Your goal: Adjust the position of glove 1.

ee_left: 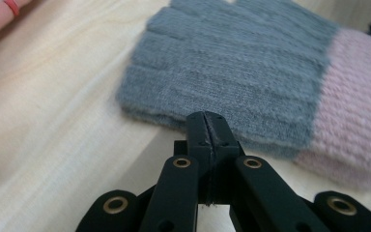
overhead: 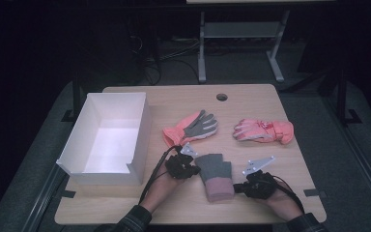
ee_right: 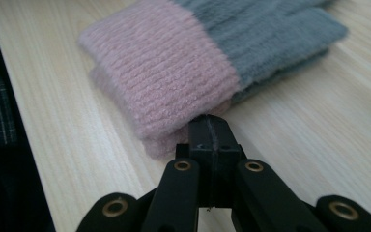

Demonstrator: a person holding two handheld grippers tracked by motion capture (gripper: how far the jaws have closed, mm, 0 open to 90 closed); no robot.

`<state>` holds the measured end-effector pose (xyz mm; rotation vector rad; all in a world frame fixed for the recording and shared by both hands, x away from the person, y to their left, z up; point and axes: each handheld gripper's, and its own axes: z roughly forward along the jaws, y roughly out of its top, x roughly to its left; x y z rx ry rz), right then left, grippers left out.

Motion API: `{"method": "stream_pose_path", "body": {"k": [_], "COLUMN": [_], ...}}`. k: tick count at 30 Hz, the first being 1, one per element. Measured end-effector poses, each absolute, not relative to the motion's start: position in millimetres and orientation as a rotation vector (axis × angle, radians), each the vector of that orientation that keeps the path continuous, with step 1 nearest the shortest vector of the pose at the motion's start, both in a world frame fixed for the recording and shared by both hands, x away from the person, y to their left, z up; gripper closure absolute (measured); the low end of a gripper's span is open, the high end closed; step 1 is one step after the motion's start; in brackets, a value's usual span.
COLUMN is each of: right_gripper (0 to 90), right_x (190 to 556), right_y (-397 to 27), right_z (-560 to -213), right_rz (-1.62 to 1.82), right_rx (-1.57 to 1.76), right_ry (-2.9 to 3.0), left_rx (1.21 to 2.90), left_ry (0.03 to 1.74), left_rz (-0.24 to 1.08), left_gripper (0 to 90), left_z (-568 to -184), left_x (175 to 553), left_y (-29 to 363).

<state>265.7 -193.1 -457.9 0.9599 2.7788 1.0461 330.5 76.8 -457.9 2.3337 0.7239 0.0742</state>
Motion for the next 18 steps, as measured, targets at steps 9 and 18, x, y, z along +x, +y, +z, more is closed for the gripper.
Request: {"method": "stream_pose_path", "body": {"k": [9,18], "right_gripper": [90.0,90.0], "right_x": [261.9,263.1], "right_y": [-163.9,-128.8], "right_z": [-456.7,-458.8], "right_rz": [1.082,1.112], "right_rx": [0.858,0.764], "right_ry": [2.832,2.873], "left_rx": [2.293,2.304], "left_ry": [0.751,0.751], "left_rz": [0.057,0.05], "left_gripper": [89.6,89.6], "left_z": [-458.6,-456.6], "left_x": [347.3,354.2], "left_y": [73.7,78.5]}}
